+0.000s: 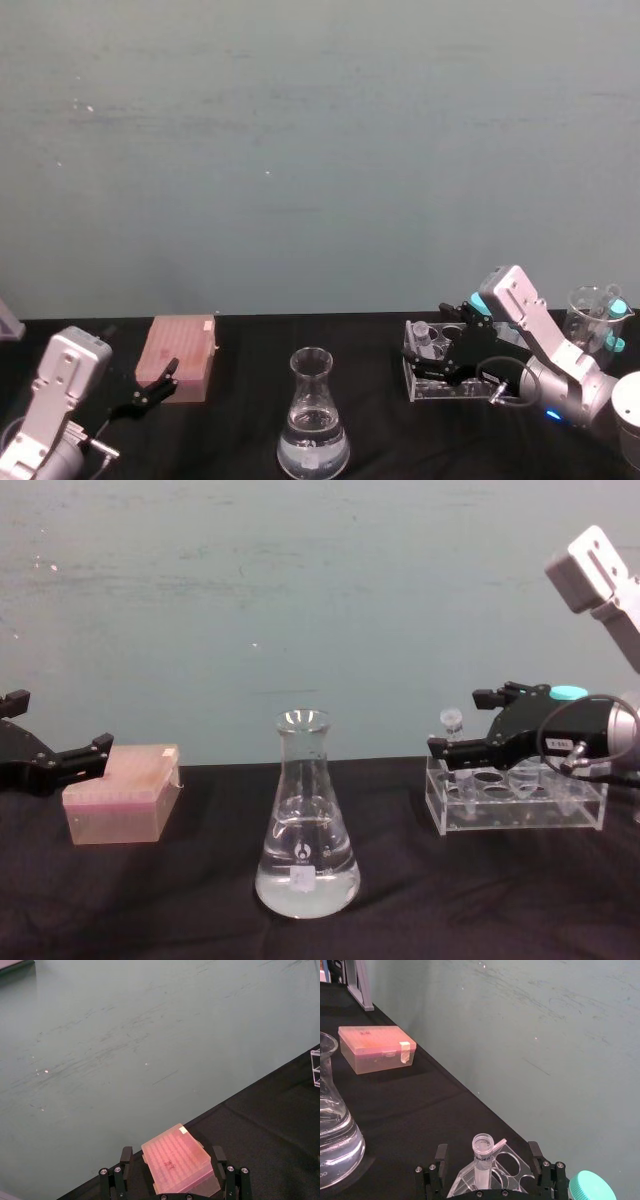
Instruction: Pour the liquid from the test tube into the beaker using one hand.
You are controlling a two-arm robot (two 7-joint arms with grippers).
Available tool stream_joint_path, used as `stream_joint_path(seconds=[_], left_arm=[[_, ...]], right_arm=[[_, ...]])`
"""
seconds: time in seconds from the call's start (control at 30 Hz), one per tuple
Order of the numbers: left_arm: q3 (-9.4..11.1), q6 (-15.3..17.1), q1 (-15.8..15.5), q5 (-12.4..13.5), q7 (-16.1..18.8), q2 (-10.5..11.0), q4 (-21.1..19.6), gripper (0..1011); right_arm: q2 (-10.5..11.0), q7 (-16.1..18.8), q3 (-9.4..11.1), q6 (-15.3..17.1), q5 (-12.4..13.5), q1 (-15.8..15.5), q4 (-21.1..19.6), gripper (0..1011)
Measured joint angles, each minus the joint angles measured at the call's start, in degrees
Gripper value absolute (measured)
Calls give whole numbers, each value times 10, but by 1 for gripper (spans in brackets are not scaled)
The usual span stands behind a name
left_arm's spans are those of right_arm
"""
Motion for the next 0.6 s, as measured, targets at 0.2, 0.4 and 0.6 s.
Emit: stream_joint_path(seconds=[0.2, 0.4, 0.6], left_arm=[[0, 0, 0, 0, 0, 0, 0, 1000], [0, 0, 0, 0, 0, 0, 0, 1000], [0, 0, 0, 0, 0, 0, 0, 1000]], right_arm=[[-6, -1, 0, 0, -8, 6, 13, 1003], [-12, -2, 0, 0, -15, 10, 23, 1003], [-17, -1, 0, -1, -21, 15, 34, 1003]])
